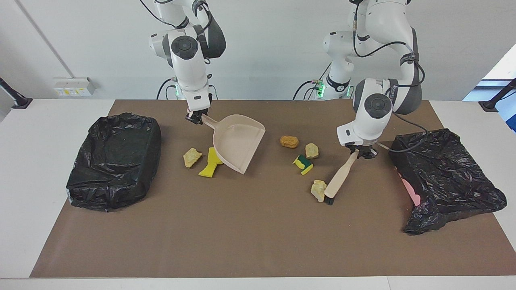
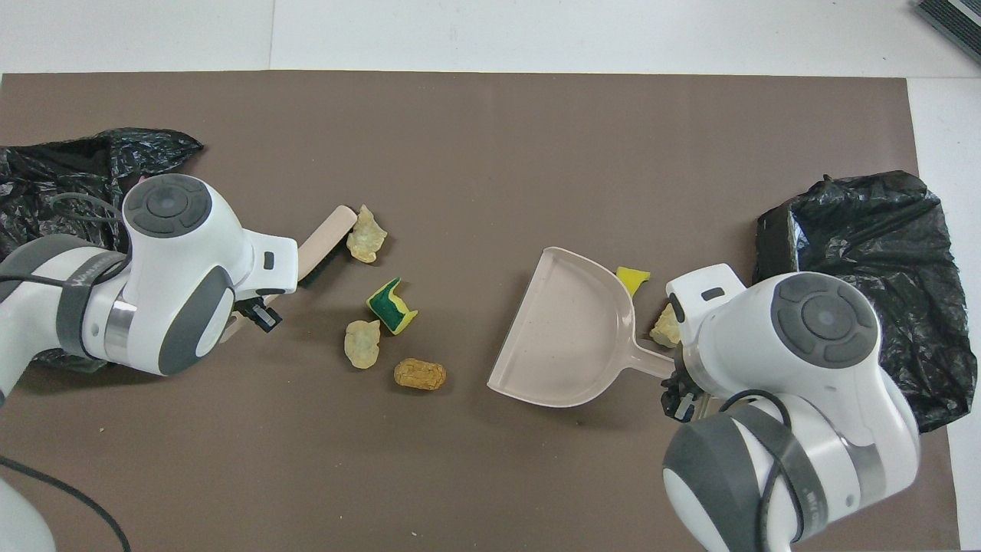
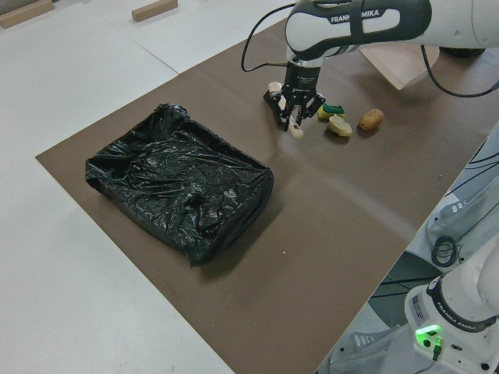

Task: Sweep and dump trash in bin
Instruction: 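Grasp the dustpan handle with the right gripper and turn it toward the trash, then sweep the trash toward the dustpan with the left gripper's brush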

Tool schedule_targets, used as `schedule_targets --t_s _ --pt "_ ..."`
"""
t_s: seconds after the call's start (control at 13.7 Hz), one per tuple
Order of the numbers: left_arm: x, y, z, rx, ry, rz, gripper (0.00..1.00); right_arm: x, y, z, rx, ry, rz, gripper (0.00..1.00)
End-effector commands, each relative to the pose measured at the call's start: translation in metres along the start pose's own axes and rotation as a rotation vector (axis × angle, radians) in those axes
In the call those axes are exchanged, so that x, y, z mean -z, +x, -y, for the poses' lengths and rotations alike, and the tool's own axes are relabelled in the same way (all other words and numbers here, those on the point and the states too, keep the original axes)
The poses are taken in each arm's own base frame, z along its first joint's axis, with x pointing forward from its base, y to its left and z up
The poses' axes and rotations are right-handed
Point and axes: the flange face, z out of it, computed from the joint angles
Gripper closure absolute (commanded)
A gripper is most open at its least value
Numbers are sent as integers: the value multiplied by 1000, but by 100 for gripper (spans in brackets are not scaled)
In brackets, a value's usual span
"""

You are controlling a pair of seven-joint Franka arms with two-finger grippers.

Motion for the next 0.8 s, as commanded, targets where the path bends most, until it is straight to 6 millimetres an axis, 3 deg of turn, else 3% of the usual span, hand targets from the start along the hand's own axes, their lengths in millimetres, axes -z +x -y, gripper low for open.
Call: schedule_targets --t_s 0.0,0.15,0.36,0.73 --pt "3 -12 -51 -46 -33 54 100 -15 12 13 39 -30 -6 100" --pt "4 -14 -79 -37 -78 90 100 -21 14 15 60 -29 -2 100" --pt "1 -15 -115 47 -126 88 100 -55 30 26 122 -86 -18 100" --pt "0 -12 -131 165 -143 82 100 -58 27 22 215 -133 31 100"
